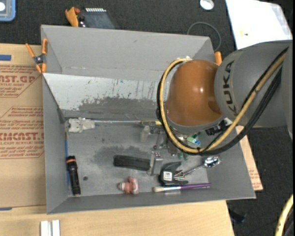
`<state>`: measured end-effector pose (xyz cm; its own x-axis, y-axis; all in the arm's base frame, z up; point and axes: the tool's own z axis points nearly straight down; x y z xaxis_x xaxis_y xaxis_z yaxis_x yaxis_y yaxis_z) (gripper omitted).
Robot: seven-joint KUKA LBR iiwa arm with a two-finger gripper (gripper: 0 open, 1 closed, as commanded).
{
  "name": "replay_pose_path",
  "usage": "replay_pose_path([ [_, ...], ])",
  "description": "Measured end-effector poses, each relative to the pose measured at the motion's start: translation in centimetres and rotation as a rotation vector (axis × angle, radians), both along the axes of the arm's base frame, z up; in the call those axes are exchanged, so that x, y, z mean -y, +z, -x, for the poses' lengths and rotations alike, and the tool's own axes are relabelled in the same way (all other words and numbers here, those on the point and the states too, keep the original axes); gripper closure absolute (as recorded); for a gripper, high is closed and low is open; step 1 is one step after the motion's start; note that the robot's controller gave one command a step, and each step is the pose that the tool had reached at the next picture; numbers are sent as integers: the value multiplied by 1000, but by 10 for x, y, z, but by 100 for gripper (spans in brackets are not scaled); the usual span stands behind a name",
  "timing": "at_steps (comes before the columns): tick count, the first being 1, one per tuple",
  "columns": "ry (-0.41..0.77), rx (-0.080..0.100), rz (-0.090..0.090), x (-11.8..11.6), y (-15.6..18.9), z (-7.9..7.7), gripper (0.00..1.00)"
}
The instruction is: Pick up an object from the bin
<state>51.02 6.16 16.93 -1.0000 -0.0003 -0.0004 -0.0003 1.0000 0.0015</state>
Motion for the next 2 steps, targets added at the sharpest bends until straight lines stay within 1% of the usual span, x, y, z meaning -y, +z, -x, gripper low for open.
replay_pose_path([
  [1,0,0,0,0,0,0,0],
  [2,90,4,0,-17,-66,-5,0],
])
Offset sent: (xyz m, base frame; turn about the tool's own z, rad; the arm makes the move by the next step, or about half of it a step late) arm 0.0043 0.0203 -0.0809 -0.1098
